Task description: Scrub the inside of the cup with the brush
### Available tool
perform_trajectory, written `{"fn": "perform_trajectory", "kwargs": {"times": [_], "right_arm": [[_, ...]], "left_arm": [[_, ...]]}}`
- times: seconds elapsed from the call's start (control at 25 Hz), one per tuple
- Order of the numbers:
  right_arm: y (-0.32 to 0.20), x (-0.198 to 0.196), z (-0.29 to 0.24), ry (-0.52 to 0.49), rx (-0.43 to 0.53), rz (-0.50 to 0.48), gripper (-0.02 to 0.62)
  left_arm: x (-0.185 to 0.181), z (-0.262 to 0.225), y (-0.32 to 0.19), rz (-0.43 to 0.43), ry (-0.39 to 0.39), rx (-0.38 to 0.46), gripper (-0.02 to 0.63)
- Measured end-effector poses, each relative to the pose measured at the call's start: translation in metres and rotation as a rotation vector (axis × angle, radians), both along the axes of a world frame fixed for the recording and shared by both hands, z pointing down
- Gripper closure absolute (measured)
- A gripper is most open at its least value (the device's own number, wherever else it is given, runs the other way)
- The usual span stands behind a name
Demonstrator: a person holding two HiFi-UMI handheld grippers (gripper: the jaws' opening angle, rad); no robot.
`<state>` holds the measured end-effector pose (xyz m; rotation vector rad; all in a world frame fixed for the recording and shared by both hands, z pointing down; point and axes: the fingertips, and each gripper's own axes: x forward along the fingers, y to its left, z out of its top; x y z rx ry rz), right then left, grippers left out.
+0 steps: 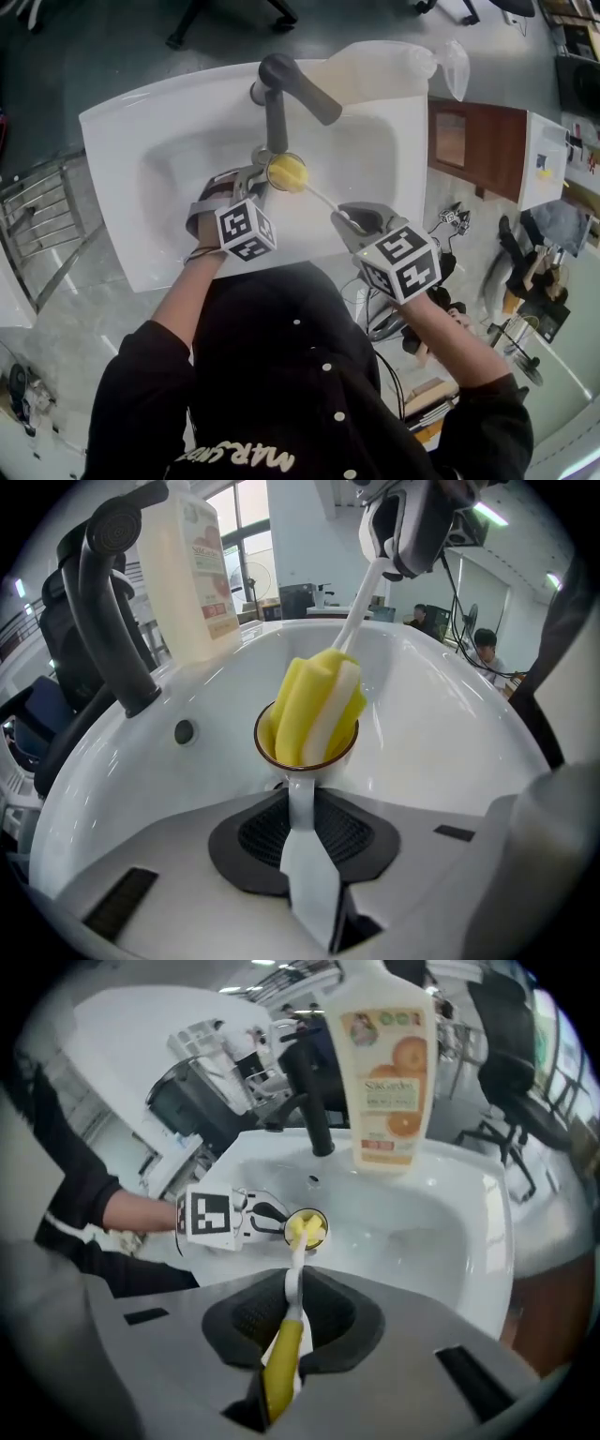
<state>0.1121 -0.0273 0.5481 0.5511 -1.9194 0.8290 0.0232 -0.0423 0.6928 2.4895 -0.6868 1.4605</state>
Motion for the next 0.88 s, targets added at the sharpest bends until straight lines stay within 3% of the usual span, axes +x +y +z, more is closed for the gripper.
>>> {"fn": "perform_trajectory", "kwargs": {"times": [0.12, 0.28, 0.44, 0.56, 0.68, 0.76, 0.88], "right_arm": [[-0.005, 0.003, -0.01, 0.096, 0.179, -0.299, 0.548], [-0.014, -0.004, -0.019, 0.269, 0.427, -0.807, 0.549], [-0.017, -0.017, -0.016, 0.394, 0.586, -1.239, 0.549], [-0.019, -0.033, -0.011, 0.425, 0.686, -1.423, 0.549], [-0.019, -0.035, 0.001, 0.472, 0.711, -1.592, 0.549], [-0.018, -0.036, 0.009, 0.488, 0.703, -1.654, 0.549], [-0.017, -0.038, 0.02, 0.495, 0.683, -1.665, 0.549]], "left_arm": [[0.001, -0.001, 0.0, 0.007, 0.002, -0.002, 0.514], [0.001, 0.0, -0.001, 0.021, -0.002, 0.0, 0.514], [0.001, 0.0, -0.002, 0.029, -0.004, 0.0, 0.514], [0.001, -0.001, -0.002, 0.029, -0.007, 0.0, 0.514], [0.001, -0.001, -0.002, 0.025, -0.006, -0.001, 0.514], [0.001, -0.001, -0.002, 0.022, -0.005, -0.004, 0.514], [0.001, -0.002, -0.002, 0.016, -0.002, -0.008, 0.514]]}}
